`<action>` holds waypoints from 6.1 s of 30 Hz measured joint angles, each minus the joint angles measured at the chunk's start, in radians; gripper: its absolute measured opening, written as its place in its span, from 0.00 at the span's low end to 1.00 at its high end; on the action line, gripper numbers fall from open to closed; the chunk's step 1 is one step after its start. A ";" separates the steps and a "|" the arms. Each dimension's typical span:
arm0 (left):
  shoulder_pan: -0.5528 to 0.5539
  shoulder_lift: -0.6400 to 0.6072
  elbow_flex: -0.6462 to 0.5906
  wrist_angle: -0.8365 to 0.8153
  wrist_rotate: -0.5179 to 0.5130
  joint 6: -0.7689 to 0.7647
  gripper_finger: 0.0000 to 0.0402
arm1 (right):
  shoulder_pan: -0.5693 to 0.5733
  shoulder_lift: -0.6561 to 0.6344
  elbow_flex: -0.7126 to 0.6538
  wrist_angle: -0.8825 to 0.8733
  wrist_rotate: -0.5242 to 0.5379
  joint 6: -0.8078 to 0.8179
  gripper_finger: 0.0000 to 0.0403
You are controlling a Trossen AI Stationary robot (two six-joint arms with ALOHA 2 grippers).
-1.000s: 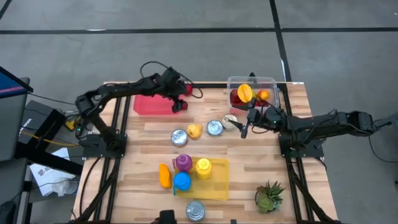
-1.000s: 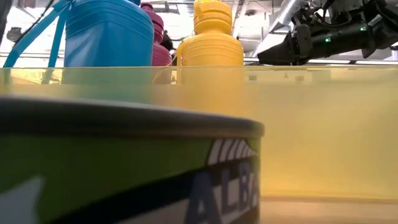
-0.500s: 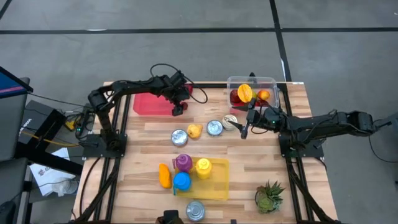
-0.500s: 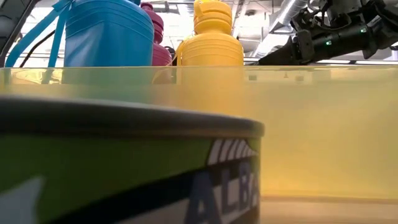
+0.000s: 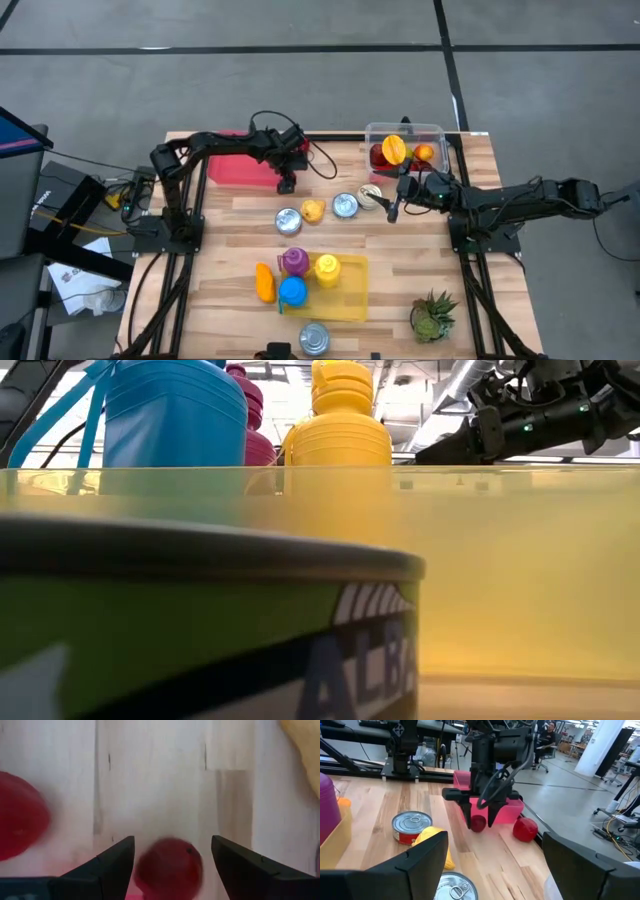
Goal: Pick & Place Food Item
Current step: Put the pomegranate into the transparent bin, then put the red apple into the transparent bin
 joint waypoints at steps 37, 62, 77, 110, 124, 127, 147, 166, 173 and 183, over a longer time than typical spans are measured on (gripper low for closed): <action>-0.031 -0.105 0.003 0.014 -0.067 0.006 0.49 | -0.013 0.000 0.001 -0.029 0.001 0.000 0.78; -0.031 -0.010 0.001 -0.097 -0.163 -0.008 0.68 | -0.013 -0.001 0.001 -0.039 0.001 -0.008 0.78; -0.044 0.010 0.000 -0.059 -0.172 -0.005 0.44 | -0.019 -0.001 0.001 -0.052 0.001 0.000 0.78; -0.118 -0.135 -0.239 1.314 0.283 -0.523 0.43 | -0.017 -0.001 0.001 0.422 -0.055 -0.027 0.78; -0.142 0.073 0.143 1.110 0.281 -0.540 0.43 | -0.042 -0.001 0.001 0.524 -0.051 -0.079 0.78; -0.148 0.150 0.218 1.093 0.277 -0.552 0.43 | -0.042 -0.001 0.001 0.535 -0.051 -0.089 0.78; -0.146 0.297 0.411 0.862 0.277 -0.549 0.63 | -0.042 -0.001 0.001 0.545 -0.051 -0.116 0.78; -0.115 -0.056 0.411 0.216 0.114 -0.213 0.70 | -0.041 -0.001 0.001 0.494 -0.051 -0.139 0.78; 0.048 -0.091 0.409 0.025 0.048 -0.213 0.70 | -0.037 -0.001 0.001 0.457 -0.053 -0.107 0.78; 0.216 -0.088 0.410 0.079 0.011 -0.375 0.70 | -0.039 -0.001 0.001 0.399 -0.050 -0.067 0.78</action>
